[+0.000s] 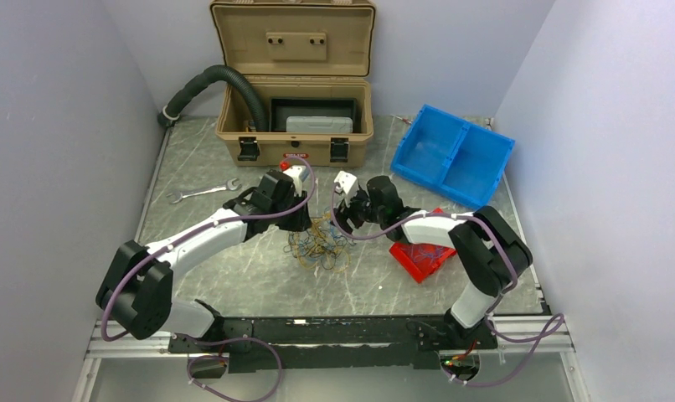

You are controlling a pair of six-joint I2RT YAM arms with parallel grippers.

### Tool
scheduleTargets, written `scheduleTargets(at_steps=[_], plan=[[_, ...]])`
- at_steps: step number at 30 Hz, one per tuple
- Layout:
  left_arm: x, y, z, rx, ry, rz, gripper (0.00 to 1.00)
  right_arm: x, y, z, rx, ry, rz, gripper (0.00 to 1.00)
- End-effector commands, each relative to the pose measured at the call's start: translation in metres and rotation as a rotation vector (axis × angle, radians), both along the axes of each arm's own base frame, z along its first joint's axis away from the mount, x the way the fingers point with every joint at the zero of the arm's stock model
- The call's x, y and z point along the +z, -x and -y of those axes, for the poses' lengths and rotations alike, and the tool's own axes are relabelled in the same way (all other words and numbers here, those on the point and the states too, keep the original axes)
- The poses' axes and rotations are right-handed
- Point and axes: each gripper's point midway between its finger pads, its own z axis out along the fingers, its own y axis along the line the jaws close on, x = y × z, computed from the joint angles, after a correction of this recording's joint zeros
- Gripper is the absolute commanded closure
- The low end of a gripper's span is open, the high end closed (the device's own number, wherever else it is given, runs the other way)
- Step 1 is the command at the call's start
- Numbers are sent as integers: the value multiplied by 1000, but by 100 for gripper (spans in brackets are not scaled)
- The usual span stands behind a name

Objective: Untangle the cables
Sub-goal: Untie the cable.

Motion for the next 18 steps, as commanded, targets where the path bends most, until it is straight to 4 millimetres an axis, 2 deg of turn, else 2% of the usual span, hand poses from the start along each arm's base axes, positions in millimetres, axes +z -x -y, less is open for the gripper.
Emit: scheduleTargets(at_steps=[1, 4, 7, 10, 13, 14, 15, 18], plan=[[24, -9, 10, -32, 47, 71, 70, 15, -1, -23, 157, -41, 80, 25], [24, -9, 11, -38, 48, 69, 77, 7, -5, -31, 181, -31, 57, 26], [24, -10, 10, -36, 43, 69, 81, 11, -5, -36, 192, -70, 85, 27], [24, -10, 10, -35, 37, 66, 86, 10, 0, -41, 217, -72, 111, 33], [26, -11, 9, -29, 32, 70, 100, 3, 2, -43, 238, -40, 96, 61], [27, -12, 8, -22, 29, 72, 100, 0, 3, -42, 242, -27, 87, 76], [28, -13, 6, -11, 22, 79, 100, 0, 5, -42, 252, -22, 79, 98], [33, -15, -7, 48, 1, 101, 100, 8, 9, -36, 224, -39, 91, 100]])
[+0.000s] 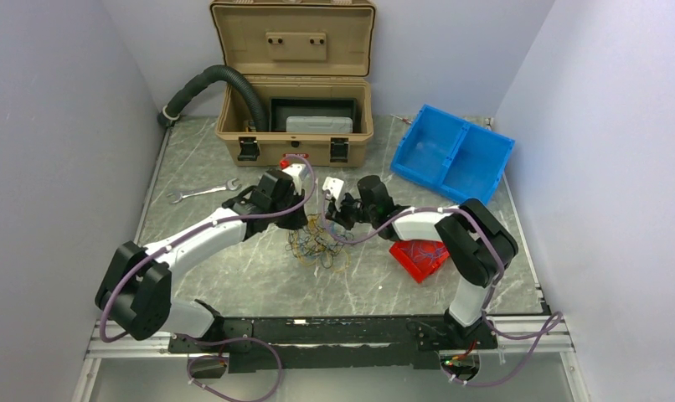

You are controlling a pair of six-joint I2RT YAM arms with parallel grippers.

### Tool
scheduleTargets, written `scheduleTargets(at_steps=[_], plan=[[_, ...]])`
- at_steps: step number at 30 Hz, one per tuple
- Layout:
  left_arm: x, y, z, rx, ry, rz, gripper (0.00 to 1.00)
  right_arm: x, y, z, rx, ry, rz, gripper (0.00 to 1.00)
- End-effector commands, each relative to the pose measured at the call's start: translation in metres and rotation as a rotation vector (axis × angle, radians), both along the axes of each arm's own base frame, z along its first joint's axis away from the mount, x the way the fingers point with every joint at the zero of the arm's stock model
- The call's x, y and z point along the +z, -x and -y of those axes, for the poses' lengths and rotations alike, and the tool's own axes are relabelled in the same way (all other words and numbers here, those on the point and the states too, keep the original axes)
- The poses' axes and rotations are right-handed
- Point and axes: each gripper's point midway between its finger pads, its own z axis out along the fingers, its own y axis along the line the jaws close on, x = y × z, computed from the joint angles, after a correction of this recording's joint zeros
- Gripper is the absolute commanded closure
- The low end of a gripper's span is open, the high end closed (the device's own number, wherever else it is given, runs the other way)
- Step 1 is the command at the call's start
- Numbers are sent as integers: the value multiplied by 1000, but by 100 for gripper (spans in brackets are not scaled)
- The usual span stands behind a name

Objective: Untangle the cables
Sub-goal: Untie the cable.

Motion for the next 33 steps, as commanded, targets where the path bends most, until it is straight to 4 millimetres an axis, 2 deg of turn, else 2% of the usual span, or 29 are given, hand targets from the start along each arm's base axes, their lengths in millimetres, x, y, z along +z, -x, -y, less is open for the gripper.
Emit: scheduleTargets(at_steps=[1, 5, 10, 15, 18, 21, 25, 30, 33], plan=[[31, -14, -11, 81, 9, 94, 100, 27, 2, -1, 6, -68, 70, 100], [38, -13, -33, 178, 11, 110, 100, 62, 0, 21, -140, -179, 130, 100], [45, -12, -77, 360, 78, 146, 100, 85, -18, 59, -408, -190, 144, 100], [45, -4, -114, 498, 157, 160, 100, 116, -19, 101, -648, -307, 128, 100], [47, -1, -130, 562, 159, 163, 100, 135, -16, 125, -778, -394, 93, 100], [48, 3, -145, 642, 143, 165, 100, 151, -21, 159, -991, -437, 39, 100], [50, 8, -164, 737, 116, 165, 100, 166, -25, 200, -1177, -420, -61, 100], [53, 12, -180, 819, 80, 163, 100, 179, -22, 226, -1272, -387, -165, 100], [52, 16, -192, 886, 51, 157, 100, 193, -20, 240, -1330, -393, -157, 100]])
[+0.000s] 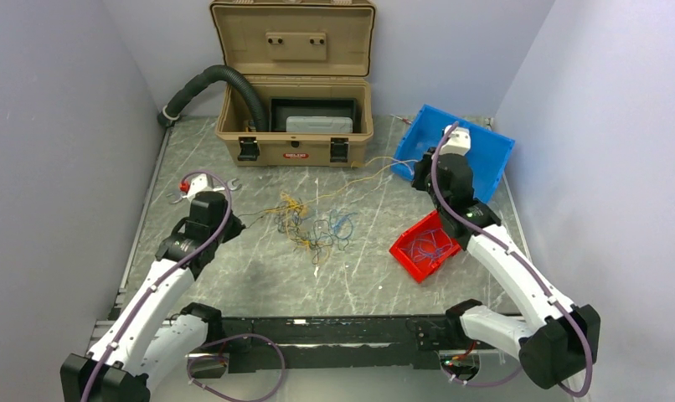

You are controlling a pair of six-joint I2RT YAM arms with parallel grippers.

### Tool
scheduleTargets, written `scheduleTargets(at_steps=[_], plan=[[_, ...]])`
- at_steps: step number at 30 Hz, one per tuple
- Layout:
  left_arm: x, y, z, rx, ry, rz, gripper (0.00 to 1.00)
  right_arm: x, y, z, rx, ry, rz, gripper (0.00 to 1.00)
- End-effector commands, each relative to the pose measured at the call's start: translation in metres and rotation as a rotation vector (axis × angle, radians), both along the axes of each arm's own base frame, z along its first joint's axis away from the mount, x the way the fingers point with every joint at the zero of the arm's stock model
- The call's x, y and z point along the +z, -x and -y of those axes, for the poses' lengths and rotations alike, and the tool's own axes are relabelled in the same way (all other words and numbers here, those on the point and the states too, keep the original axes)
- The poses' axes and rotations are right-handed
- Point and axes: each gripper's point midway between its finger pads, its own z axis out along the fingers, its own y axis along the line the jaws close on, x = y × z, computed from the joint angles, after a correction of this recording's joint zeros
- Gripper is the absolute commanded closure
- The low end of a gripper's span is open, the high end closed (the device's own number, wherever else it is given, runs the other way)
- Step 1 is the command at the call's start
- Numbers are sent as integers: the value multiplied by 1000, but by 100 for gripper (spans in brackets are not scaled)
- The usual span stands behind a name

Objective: Untangle the cables
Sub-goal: Untie the cable.

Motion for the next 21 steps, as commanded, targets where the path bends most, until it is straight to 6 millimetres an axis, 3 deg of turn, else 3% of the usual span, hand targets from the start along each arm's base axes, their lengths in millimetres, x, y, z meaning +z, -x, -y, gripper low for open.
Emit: scheduleTargets(at_steps=[1, 5, 10, 11, 13, 18, 21], plan=[[17, 2, -26, 154, -34, 13, 100, 10, 15, 26, -116, -18, -77, 100], [16, 7, -35, 206, -51, -7, 100, 25, 15, 57, -247, 17, -75, 100], [4, 27, -68, 424, -55, -44, 100, 43, 21, 149, -598, -33, -112, 100], [1, 29, -72, 445, -45, -39, 100, 46, 23, 160, -636, -65, -112, 100], [-5, 31, -76, 467, -24, -37, 100, 52, 27, 166, -672, -105, -89, 100], [-12, 32, -76, 470, -23, -71, 100, 50, 21, 146, -554, -165, -60, 100], [-6, 28, -76, 461, -38, -71, 100, 49, 20, 141, -509, -130, -89, 100]])
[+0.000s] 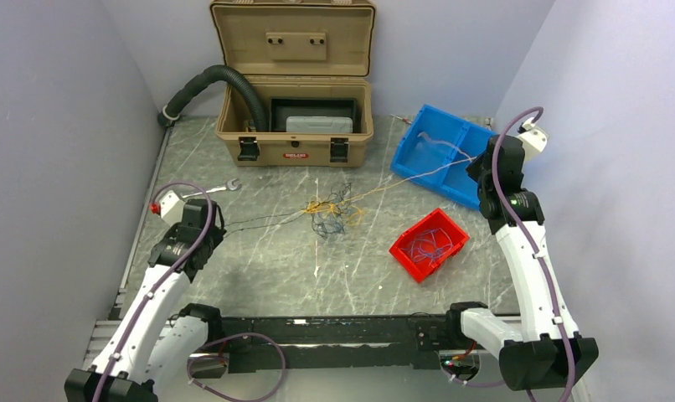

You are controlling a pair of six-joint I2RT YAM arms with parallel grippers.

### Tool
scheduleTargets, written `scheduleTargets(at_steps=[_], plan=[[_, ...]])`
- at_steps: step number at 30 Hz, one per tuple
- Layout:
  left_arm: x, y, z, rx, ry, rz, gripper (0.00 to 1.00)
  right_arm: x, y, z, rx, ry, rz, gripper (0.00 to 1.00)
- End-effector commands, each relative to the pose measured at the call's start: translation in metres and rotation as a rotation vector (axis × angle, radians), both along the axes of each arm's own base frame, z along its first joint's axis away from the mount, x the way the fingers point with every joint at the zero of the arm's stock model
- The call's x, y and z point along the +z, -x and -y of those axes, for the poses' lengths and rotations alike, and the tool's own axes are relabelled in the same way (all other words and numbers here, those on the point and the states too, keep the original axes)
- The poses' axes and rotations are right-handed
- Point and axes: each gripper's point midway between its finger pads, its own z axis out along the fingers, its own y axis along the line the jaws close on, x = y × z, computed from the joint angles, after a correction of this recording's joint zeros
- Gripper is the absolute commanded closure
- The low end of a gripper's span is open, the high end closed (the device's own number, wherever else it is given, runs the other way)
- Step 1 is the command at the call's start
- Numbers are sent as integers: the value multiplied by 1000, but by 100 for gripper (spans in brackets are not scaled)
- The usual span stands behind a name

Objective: Untangle the cables
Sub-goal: Untie the cable.

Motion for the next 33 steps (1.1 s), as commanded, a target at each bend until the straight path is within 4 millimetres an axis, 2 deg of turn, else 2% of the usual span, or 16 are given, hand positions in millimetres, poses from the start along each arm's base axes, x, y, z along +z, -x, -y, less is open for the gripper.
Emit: scheduleTargets(at_steps=[1, 4, 7, 9, 12, 14, 15, 18, 19, 21, 24, 27, 29, 33], plan=[[10, -5, -7, 15, -33, 5, 100, 5, -3, -12, 86, -1, 0, 100], [22, -27, 21, -206, -28, 68, 100, 10, -7, -42, 265, -26, 20, 100], [41, -47, 71, -503, 42, 199, 100, 17, -7, -71, 405, -52, 42, 100], [47, -50, 91, -606, 62, 240, 99, 20, -6, -88, 474, -65, 45, 100], [50, -49, 109, -684, 13, 223, 91, 30, -6, -108, 542, -59, 56, 100], [53, -50, 118, -712, -51, 203, 82, 45, -4, -130, 626, -57, 87, 100], [56, -50, 123, -728, -72, 201, 73, 56, -2, -142, 665, -53, 110, 100], [66, -49, 147, -806, -89, 239, 45, 96, 6, -183, 793, -42, 176, 100], [70, -49, 155, -842, -89, 265, 37, 117, 10, -194, 829, -43, 215, 100], [83, -49, 173, -918, -69, 343, 28, 142, 14, -213, 890, -54, 252, 100], [105, -46, 201, -1068, -53, 496, 23, 176, 22, -231, 960, -80, 318, 100], [128, -40, 220, -1169, -40, 644, 21, 201, 27, -241, 1000, -108, 378, 100], [144, -34, 232, -1242, -50, 760, 20, 211, 29, -245, 1020, -125, 404, 100], [157, -32, 250, -1324, -94, 927, 14, 226, 30, -253, 1055, -153, 432, 100]])
